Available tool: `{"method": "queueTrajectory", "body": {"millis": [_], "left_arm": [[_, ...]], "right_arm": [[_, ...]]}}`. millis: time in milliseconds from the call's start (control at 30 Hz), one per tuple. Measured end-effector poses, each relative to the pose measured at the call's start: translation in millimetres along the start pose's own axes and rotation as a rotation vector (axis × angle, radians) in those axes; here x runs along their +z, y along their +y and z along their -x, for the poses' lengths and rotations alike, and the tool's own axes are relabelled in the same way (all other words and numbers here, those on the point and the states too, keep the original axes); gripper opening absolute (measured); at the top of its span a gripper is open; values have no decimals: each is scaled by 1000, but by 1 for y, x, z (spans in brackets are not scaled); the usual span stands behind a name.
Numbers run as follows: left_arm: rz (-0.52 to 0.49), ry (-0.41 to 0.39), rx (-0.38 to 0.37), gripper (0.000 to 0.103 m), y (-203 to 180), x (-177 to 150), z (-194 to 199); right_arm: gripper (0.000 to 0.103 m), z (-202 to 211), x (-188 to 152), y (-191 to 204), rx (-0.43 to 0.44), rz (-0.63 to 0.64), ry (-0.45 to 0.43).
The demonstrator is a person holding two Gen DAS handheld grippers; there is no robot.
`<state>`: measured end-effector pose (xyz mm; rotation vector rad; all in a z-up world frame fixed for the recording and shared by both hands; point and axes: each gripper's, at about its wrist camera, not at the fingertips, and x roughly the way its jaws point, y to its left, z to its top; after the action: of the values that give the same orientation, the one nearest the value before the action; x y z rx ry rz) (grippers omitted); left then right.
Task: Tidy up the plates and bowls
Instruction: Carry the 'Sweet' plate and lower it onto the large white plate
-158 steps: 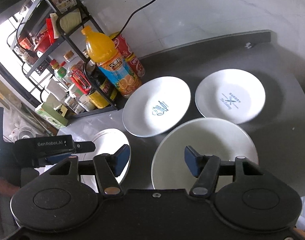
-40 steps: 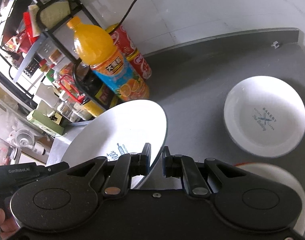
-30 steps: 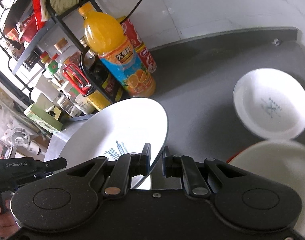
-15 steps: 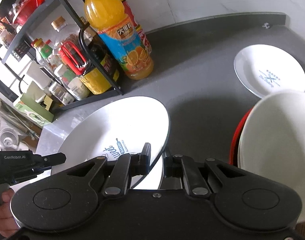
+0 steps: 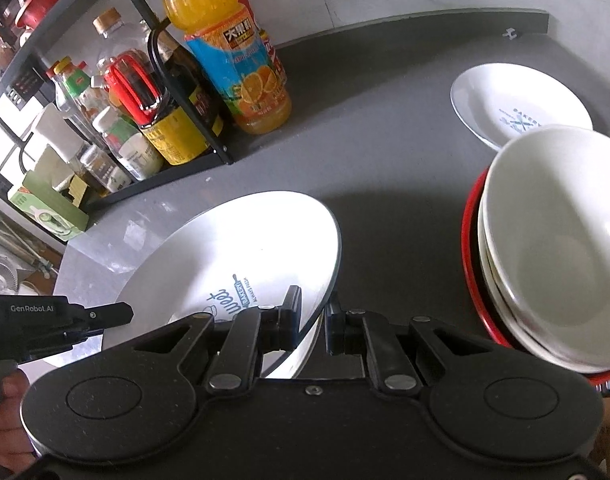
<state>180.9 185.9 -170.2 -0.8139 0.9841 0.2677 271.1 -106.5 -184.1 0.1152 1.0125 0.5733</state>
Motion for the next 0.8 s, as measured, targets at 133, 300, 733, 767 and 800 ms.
{"method": "queueTrajectory", "body": {"millis": [133, 300, 733, 767, 800], "left_arm": [[9, 14, -1, 7, 4, -3, -2], [24, 25, 9, 7, 9, -7, -6], [54, 52, 46, 7, 19, -12, -18], [52, 47, 49, 7, 20, -13, -18], [54, 40, 45, 7, 21, -13, -18]], "right_arm": [[12, -1, -5, 1, -11, -2, 10], [12, -3, -9, 2, -22, 5, 25], [11, -17, -18, 4, -44, 21, 75], [11, -18, -20, 5, -43, 21, 74], [11, -18, -20, 6, -45, 20, 73]]}}
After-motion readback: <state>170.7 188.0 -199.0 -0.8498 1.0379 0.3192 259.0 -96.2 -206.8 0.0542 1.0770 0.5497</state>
